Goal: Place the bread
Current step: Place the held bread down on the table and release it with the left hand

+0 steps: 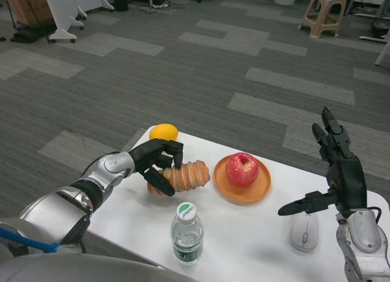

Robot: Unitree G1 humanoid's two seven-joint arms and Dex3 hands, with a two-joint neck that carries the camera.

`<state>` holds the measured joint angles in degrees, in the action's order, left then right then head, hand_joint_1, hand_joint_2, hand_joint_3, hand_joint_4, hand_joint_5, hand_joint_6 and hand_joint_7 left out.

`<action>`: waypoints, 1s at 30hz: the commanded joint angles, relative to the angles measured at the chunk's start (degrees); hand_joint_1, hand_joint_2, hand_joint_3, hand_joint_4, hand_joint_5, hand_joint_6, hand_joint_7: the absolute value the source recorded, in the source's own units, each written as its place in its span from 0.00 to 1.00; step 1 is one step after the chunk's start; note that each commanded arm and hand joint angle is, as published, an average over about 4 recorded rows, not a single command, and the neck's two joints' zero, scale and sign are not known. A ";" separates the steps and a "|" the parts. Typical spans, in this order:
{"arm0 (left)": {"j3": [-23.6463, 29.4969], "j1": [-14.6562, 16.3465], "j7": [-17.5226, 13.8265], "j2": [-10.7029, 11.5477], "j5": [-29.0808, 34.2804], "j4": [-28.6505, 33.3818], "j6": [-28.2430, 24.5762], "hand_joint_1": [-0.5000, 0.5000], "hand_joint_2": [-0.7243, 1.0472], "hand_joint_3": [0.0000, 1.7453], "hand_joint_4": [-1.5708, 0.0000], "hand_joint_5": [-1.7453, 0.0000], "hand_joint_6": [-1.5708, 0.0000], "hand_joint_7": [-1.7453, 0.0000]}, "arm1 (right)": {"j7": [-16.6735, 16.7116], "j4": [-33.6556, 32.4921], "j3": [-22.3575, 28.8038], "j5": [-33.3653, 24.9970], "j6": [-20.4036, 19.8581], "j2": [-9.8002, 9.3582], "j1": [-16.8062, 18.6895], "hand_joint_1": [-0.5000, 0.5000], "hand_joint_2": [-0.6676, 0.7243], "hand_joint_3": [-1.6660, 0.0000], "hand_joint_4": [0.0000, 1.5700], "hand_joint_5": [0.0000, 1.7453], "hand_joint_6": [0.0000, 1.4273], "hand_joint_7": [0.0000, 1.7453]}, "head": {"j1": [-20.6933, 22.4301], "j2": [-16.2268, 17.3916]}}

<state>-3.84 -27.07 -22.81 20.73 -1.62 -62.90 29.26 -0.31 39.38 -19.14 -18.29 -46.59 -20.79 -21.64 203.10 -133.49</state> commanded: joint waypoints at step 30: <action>5.75 0.52 1.63 0.10 1.11 -6.80 -0.04 0.43 0.90 0.05 1.00 0.62 1.00 0.83 | 0.13 -0.03 0.59 -0.35 -0.26 0.39 1.30 0.08 0.64 1.00 0.00 0.11 0.00 0.00 | 0.98 0.44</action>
<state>1.21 -27.33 -21.25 20.57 -1.39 -69.50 29.06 -0.31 39.38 -18.96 -18.28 -46.58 -20.50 -20.57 204.06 -133.06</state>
